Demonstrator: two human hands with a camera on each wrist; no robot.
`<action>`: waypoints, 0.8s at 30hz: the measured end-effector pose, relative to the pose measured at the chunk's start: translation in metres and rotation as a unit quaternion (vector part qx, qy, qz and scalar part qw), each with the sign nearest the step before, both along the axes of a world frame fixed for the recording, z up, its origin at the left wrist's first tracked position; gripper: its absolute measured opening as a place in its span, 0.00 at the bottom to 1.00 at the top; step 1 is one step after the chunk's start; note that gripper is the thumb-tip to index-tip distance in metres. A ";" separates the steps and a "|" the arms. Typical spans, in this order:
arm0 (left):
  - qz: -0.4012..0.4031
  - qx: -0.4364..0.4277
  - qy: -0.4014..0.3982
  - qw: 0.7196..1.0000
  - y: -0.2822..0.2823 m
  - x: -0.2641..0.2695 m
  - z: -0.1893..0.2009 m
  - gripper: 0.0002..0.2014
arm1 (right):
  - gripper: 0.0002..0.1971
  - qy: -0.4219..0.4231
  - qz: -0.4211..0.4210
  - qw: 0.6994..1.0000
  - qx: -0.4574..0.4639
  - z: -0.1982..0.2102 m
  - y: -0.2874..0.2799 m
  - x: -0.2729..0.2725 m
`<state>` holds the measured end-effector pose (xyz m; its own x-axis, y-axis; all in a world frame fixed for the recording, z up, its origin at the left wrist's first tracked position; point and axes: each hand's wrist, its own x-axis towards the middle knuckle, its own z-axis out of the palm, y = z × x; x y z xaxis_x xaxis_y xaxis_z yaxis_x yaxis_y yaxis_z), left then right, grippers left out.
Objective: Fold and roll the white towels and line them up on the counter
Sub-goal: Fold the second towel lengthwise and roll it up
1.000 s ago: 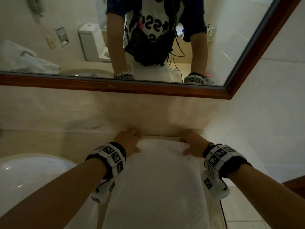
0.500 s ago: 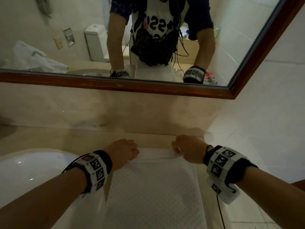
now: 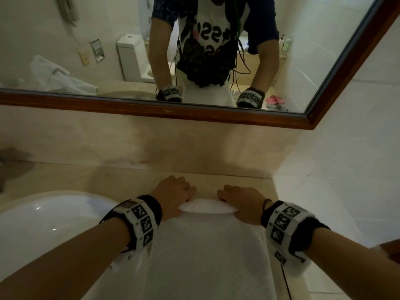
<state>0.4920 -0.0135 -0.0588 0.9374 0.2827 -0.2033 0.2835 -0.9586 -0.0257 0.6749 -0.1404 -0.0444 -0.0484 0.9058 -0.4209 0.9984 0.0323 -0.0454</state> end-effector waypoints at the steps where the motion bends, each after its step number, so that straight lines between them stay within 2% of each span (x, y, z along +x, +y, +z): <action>1: -0.015 0.010 -0.009 1.000 -0.001 -0.004 0.000 0.17 | 0.24 -0.037 0.034 0.999 0.019 0.001 -0.003 -0.003; 3: -0.041 0.027 -0.021 0.999 -0.004 -0.008 -0.002 0.18 | 0.28 -0.090 0.083 0.991 0.059 -0.003 -0.013 -0.007; 5: -0.031 -0.035 -0.013 0.999 -0.009 -0.017 -0.012 0.12 | 0.26 -0.072 0.089 0.992 0.057 -0.010 -0.029 -0.010; 7: 0.033 -0.152 -0.052 0.986 -0.012 -0.023 -0.011 0.15 | 0.22 0.026 0.026 0.999 0.009 -0.010 -0.043 -0.011; 9: 0.122 -0.293 -0.096 0.943 -0.012 -0.025 -0.010 0.15 | 0.18 0.135 -0.021 0.990 -0.030 -0.002 -0.044 -0.011; 10: 0.138 -0.325 -0.100 0.930 -0.011 -0.024 -0.008 0.13 | 0.16 0.157 -0.025 0.987 -0.037 0.002 -0.039 -0.011; 11: 0.133 -0.323 -0.083 0.933 -0.011 -0.022 -0.005 0.14 | 0.13 0.158 -0.033 0.986 -0.042 0.006 -0.034 -0.011; 13: 0.124 -0.298 -0.026 0.946 -0.012 -0.017 -0.002 0.27 | 0.07 0.134 -0.046 0.988 -0.063 0.010 -0.023 -0.017; 14: 0.119 -0.266 0.014 0.957 -0.015 -0.015 0.003 0.32 | 0.08 0.136 -0.045 0.987 -0.067 0.012 -0.021 -0.021; 16: 0.097 -0.195 0.052 0.975 -0.020 -0.015 0.009 0.33 | 0.12 0.134 -0.034 0.987 -0.079 0.012 -0.020 -0.029; 18: 0.055 -0.129 0.026 0.990 -0.021 -0.014 0.015 0.25 | 0.17 0.086 0.003 0.993 -0.076 0.013 -0.022 -0.037; 19: 0.032 -0.100 -0.012 0.994 -0.022 -0.013 0.018 0.22 | 0.20 0.042 0.030 0.998 -0.037 0.013 -0.023 -0.039; 20: 0.000 -0.067 -0.059 0.996 -0.022 -0.013 0.018 0.20 | 0.20 -0.002 0.072 0.997 0.037 0.012 -0.026 -0.041; 22: -0.061 -0.003 -0.098 0.993 -0.023 -0.015 0.015 0.26 | 0.11 -0.053 0.127 0.985 0.101 0.006 -0.033 -0.043; 24: -0.064 -0.008 -0.083 0.994 -0.030 -0.019 0.003 0.28 | 0.04 -0.047 0.143 0.979 0.139 -0.011 -0.044 -0.041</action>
